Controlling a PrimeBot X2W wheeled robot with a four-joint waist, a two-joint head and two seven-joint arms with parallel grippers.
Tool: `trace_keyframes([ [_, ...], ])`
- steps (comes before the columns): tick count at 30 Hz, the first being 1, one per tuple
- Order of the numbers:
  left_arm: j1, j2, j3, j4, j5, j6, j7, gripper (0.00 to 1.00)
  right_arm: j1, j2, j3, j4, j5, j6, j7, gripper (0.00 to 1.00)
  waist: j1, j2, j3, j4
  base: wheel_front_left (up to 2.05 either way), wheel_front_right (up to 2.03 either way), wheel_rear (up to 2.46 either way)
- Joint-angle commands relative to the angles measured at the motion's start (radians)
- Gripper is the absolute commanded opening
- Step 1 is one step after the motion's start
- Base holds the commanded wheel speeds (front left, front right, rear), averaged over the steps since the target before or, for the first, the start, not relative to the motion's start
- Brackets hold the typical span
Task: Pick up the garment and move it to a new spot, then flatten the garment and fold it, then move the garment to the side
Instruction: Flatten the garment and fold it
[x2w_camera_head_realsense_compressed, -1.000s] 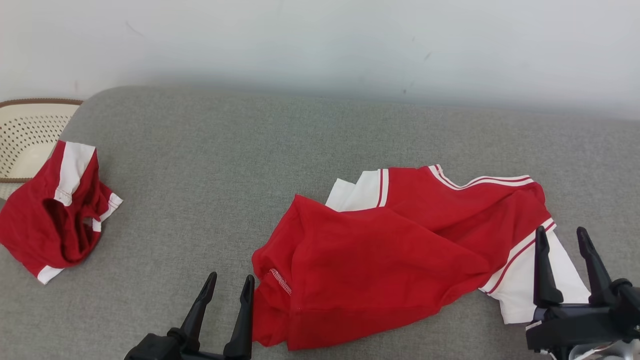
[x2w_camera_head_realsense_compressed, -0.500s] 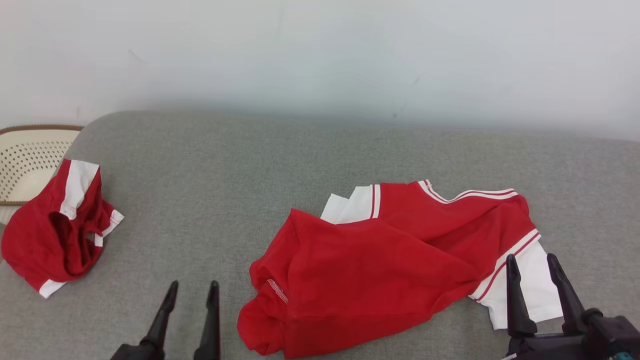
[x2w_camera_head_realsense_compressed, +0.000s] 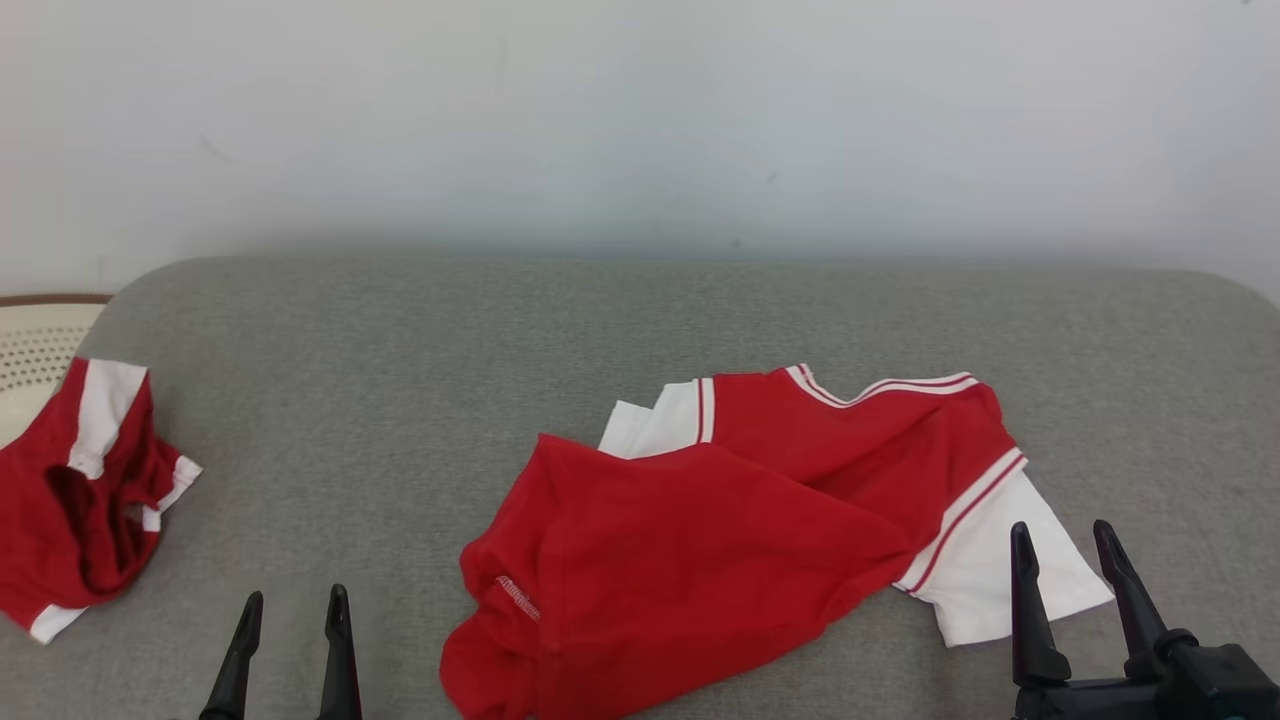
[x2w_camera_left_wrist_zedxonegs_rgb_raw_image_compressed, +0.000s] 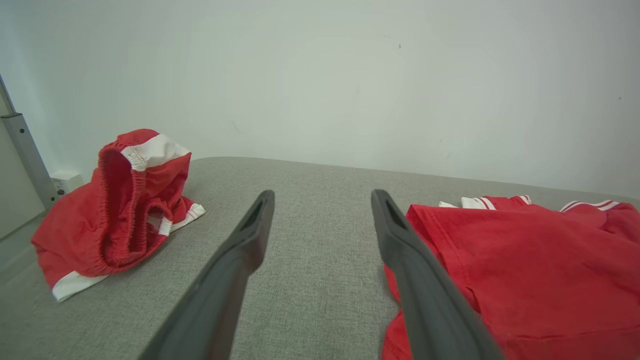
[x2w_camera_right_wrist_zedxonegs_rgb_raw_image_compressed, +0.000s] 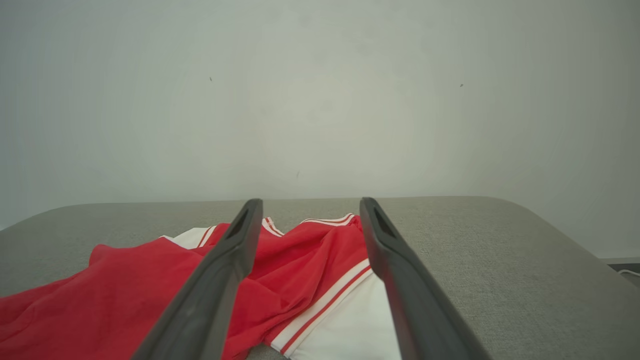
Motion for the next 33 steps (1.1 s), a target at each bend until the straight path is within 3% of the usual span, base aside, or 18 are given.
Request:
trace_keyframes([
  [1, 0.007, 0.002, 0.004, 0.002, 0.014, -0.006, -0.004, 1.0, 0.006, 0.003, -0.001, 0.005, -0.01, -0.001, 0.0, 1.0, 0.0, 0.0, 0.002, -0.025, 0.0, 0.0, 0.0],
  [12, -0.003, 0.016, 0.014, 0.047, 0.066, 0.0, -0.004, 1.0, 0.013, 0.008, -0.01, 0.024, -0.027, -0.001, 0.0, 1.0, 0.0, 0.0, 0.003, -0.056, 0.0, 0.0, 0.0],
  [33, -0.005, 0.024, -0.002, 0.092, 0.071, -0.004, -0.004, 1.0, 0.008, 0.01, -0.004, 0.054, -0.028, -0.001, 0.0, 1.0, 0.0, 0.0, -0.002, -0.038, 0.0, 0.0, 0.0],
])
